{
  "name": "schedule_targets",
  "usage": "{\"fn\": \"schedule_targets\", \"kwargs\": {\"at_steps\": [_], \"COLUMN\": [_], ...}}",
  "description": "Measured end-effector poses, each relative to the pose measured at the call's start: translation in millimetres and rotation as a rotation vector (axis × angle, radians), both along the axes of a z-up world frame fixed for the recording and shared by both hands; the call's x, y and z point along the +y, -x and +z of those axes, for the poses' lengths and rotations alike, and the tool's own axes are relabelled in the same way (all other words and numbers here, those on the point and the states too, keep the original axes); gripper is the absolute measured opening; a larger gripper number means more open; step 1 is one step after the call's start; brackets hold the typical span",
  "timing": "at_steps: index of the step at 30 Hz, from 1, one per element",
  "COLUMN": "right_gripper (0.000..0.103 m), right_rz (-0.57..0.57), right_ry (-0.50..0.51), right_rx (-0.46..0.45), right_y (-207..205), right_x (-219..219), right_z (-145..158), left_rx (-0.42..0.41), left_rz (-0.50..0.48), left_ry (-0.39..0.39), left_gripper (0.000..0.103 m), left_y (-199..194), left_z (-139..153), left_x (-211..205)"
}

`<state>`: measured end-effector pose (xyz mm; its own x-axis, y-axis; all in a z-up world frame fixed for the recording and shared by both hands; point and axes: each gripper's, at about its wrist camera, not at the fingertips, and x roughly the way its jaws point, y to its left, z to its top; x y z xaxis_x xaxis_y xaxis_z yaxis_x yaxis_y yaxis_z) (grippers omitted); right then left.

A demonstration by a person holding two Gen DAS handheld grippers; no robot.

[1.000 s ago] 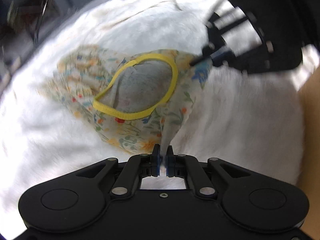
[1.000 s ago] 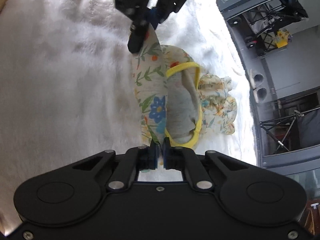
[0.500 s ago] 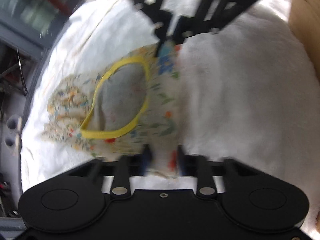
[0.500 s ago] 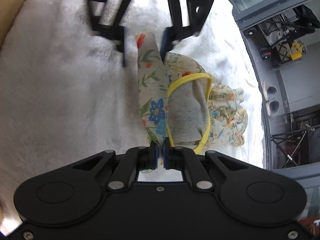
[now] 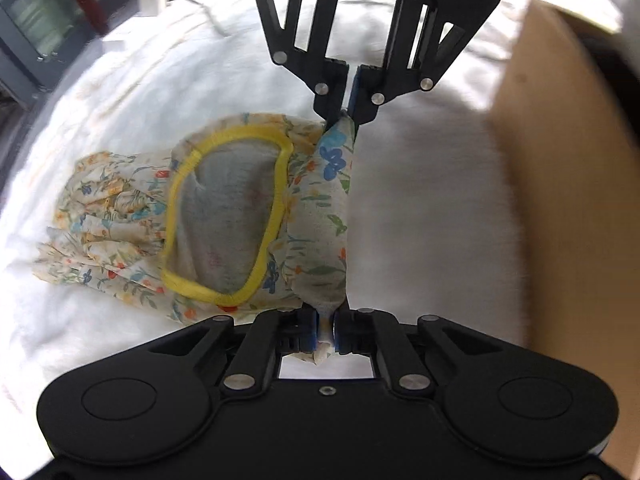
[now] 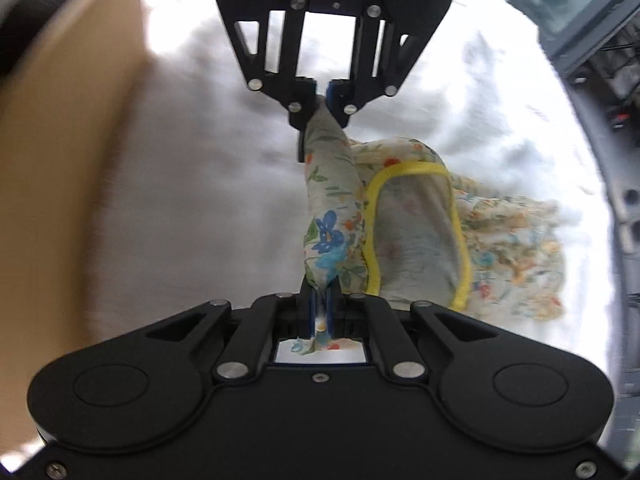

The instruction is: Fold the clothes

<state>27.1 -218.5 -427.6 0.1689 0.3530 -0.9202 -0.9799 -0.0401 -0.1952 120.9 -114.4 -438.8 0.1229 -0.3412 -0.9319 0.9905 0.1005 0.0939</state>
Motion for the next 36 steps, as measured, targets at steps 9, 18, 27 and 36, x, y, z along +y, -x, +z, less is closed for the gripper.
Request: {"fn": "schedule_targets", "kwargs": {"at_steps": [9,18,27,36], "right_gripper": [0.005,0.006,0.011,0.078], "right_rz": [-0.009,-0.161,-0.36,-0.476], "right_ry": [-0.029,-0.058,-0.06,-0.088], "right_rx": [0.305,0.373,0.136,-0.157], "right_y": [17,-79,-175,-186], "right_x": [-6,-4,3,-5], "right_z": [37,54,16,-5], "left_rx": [0.174,0.046,-0.028,-0.312], "left_rz": [-0.078,-0.045,0.156,0.266], "left_ry": [0.045,0.031,0.001,-0.051], "left_gripper": [0.008,0.008,0.009,0.061], "left_y": [18,-53,-147,-151], "left_z": [33,37,10,4], "left_x": [11,13,-4,9]}}
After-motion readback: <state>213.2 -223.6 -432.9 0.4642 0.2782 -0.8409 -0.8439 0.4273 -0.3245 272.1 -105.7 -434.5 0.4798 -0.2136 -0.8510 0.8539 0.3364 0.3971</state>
